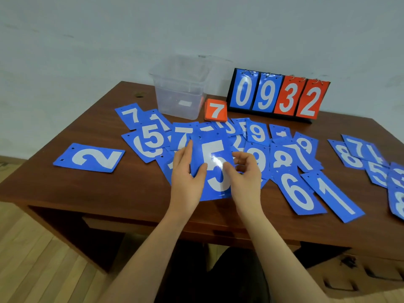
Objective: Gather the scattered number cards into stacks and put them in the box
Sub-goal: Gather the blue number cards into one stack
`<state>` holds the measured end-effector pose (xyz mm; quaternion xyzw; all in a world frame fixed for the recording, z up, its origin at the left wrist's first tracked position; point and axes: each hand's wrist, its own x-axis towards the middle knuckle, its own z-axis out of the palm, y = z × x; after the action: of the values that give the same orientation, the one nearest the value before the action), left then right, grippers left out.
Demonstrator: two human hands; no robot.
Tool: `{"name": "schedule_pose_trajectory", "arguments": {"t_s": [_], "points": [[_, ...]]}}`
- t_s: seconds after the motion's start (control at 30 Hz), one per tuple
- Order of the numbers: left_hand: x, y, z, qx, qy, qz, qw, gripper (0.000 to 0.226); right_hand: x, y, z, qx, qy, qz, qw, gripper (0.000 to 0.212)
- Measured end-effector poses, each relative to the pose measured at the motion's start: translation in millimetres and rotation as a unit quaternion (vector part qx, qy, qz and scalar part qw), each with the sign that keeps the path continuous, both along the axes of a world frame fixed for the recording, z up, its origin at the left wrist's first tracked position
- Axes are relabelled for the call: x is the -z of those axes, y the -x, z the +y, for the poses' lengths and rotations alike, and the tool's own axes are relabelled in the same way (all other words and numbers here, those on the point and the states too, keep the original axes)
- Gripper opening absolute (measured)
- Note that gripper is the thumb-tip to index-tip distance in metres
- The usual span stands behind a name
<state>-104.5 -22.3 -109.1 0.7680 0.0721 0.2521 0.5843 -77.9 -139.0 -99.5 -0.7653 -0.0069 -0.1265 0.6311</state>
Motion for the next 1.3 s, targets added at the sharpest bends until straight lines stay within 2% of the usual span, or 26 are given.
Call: {"name": "schedule_pose_trajectory", "arguments": {"t_s": [0.1,0.33,0.43,0.5,0.57,0.7,0.83,0.93,1.0,1.1,1.17,1.23,1.3], "points": [[-1.5,-10.9,-5.9,-0.010,-0.013,0.003,1.000,0.057,7.1,-18.3,-20.6,0.031,0.073,-0.005,0.997,0.014],[-8.9,-61.5,-12.1,0.001,0.003,-0.001,1.000,0.054,21.9,-83.5,-73.3,0.129,0.262,0.076,0.953,0.038],[-8.7,-86.3,-15.5,0.014,0.002,0.002,1.000,0.052,23.6,-103.9,-79.7,0.101,0.376,0.117,0.914,0.054],[-7.8,-98.7,-15.4,0.016,0.002,0.005,1.000,0.051,26.8,-108.9,-80.8,0.054,0.474,0.114,0.871,0.053],[-4.1,-105.9,-12.8,0.010,0.007,0.011,1.000,0.050,29.3,-105.9,-80.8,-0.001,0.511,0.096,0.854,0.048],[8.3,-107.8,-3.4,-0.007,0.006,0.010,1.000,0.049,28.6,-99.6,-79.7,-0.041,0.497,0.058,0.865,0.042],[12.8,-101.8,1.7,-0.007,-0.003,0.008,1.000,0.047,28.1,-107.4,-74.6,-0.014,0.436,0.097,0.895,0.066],[11.7,-97.3,2.7,-0.006,0.001,0.020,1.000,0.046,26.9,-114.4,-76.2,-0.025,0.451,0.135,0.882,0.075],[10.6,-94.6,2.0,-0.005,0.003,0.025,1.000,0.046,24.7,-115.8,-77.2,-0.034,0.435,0.145,0.888,0.074],[7.5,-88.9,-1.2,-0.002,0.007,0.026,1.000,0.046,21.1,-115.7,-73.8,-0.023,0.384,0.145,0.912,0.065],[5.3,-82.5,-3.7,-0.007,0.006,0.016,1.000,0.046,20.4,-115.6,-71.8,0.001,0.350,0.104,0.931,0.048],[3.5,-74.8,-6.0,-0.012,-0.005,0.001,1.000,0.047,17.4,-112.9,-70.8,0.010,0.271,0.058,0.961,0.031],[2.9,-68.6,-7.3,-0.020,-0.012,-0.004,1.000,0.048,11.5,-105.1,-69.7,0.021,0.181,0.016,0.983,0.025]]}}
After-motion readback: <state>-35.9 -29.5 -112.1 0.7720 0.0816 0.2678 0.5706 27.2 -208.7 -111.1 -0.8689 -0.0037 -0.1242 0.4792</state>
